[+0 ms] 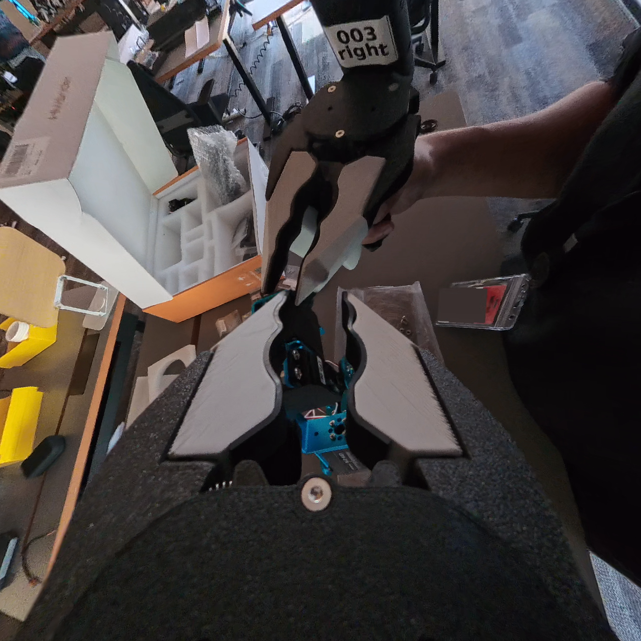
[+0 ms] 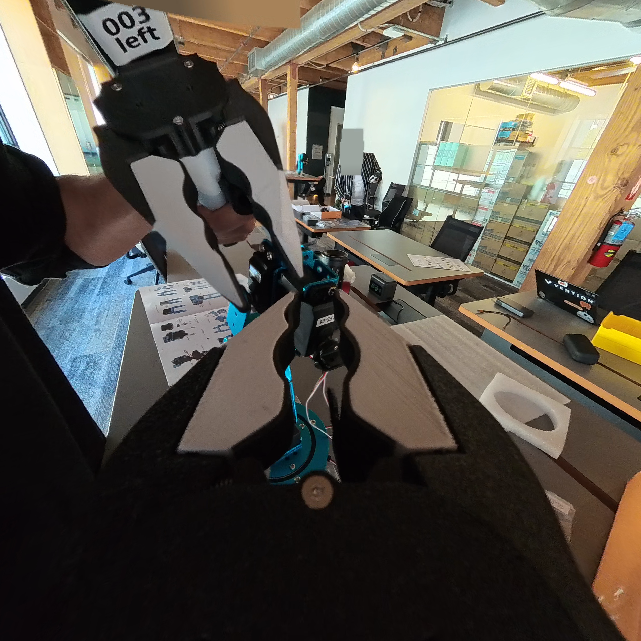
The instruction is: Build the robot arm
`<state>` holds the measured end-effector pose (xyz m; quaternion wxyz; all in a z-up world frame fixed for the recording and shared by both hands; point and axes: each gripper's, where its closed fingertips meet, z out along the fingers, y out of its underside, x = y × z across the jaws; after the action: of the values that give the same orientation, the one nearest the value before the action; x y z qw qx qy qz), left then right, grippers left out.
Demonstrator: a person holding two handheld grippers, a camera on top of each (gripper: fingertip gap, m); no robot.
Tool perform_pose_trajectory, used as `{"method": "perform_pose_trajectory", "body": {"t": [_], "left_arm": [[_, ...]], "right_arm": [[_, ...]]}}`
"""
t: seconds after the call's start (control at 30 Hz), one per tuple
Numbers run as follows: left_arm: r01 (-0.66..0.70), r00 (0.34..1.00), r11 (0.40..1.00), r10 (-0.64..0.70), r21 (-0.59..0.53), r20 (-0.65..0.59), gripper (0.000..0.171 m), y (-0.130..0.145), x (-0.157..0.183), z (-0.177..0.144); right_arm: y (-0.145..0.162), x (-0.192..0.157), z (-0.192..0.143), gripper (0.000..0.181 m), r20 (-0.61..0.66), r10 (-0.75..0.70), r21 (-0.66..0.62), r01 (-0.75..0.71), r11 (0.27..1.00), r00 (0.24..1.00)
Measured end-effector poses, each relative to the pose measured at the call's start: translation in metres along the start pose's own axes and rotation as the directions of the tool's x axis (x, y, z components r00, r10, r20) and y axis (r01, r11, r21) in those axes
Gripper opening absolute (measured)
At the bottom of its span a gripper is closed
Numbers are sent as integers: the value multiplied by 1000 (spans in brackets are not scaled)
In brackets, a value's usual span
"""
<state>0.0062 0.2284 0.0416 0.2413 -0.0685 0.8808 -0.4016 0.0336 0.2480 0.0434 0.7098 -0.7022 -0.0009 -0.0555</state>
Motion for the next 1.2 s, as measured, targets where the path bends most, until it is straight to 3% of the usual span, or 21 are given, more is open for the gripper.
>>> {"method": "perform_pose_trajectory", "body": {"t": [0.1, 0.37, 0.5, 0.6, 0.67, 0.83, 1.2], "left_arm": [[-30, 997, 1000, 30, -9, 75, 33, 0, -17, -6], [-12, 1000, 1000, 12, -19, 25, 45, 6, -7, 4], [-8, 999, 1000, 9, 5, -31, 33, 4, 4, 3], [-43, 997, 999, 43, -3, 62, 33, 4, -17, -7], [-3, 1000, 1000, 3, 19, 0, 39, 0, -10, -8], [-55, 998, 998, 57, -37, 41, 50, 9, -8, 5], [-57, 976, 998, 60, -21, 209, 29, 11, -18, 5]], "right_arm": [[0, 0, 0, 17, 0, -7, -5, 7, 1000, 1000], [0, 0, 0, 17, 0, -11, -13, 11, 1000, 1000], [0, 1, 0, 17, -5, -3, -5, 3, 1000, 1000], [-1, 0, 0, 16, -3, -4, -2, 4, 1000, 1000], [-1, -1, -1, 15, -5, 1, 1, -1, 1000, 1000], [-1, -1, 0, 14, 22, 29, 9, -29, 1000, 999], [1, -3, 0, 14, 29, 18, 8, -18, 1000, 999]]}}
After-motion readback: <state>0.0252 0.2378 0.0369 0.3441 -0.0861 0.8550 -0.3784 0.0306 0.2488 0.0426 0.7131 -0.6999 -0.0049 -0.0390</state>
